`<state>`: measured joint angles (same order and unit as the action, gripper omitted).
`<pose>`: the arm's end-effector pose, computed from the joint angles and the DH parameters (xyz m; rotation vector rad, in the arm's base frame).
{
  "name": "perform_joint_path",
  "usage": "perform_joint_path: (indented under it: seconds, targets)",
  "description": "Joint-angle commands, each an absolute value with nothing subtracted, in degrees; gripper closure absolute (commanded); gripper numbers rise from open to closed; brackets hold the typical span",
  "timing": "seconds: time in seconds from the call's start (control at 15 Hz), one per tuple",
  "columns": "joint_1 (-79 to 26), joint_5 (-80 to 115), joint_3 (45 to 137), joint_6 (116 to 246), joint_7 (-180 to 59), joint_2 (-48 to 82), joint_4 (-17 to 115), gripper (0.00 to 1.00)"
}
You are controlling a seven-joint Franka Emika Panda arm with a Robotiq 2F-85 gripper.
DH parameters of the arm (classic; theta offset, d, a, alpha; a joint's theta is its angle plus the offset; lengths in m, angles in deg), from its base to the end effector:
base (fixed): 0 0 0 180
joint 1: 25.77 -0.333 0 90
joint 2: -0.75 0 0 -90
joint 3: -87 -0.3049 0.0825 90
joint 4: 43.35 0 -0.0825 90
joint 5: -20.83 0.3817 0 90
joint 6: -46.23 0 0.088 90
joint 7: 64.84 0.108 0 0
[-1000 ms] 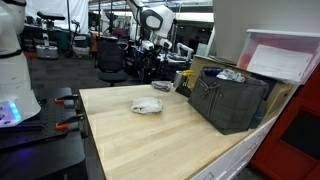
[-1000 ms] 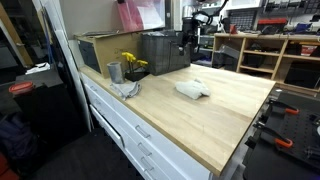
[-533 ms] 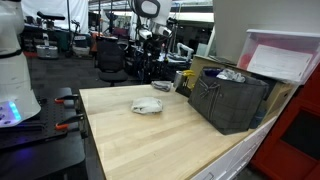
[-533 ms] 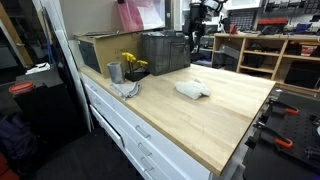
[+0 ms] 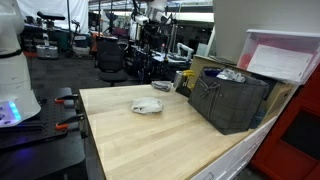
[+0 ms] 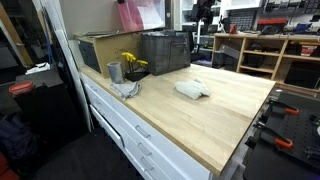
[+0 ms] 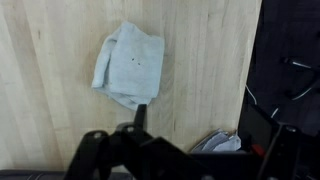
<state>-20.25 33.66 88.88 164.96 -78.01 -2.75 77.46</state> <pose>0.5290 -0.0572 0.4359 -2.9483 0.0071 -0.0884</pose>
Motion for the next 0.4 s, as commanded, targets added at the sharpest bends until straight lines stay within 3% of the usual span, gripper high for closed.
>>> perform_joint_path:
  seconds: [0.0, 0.33]
  targets:
    - [-20.9, 31.5, 90.0, 163.0, -76.6, -8.0, 80.6, 0.0]
    - [-21.3, 32.2, 90.3, 163.8, -77.8, -6.5, 79.5, 0.0]
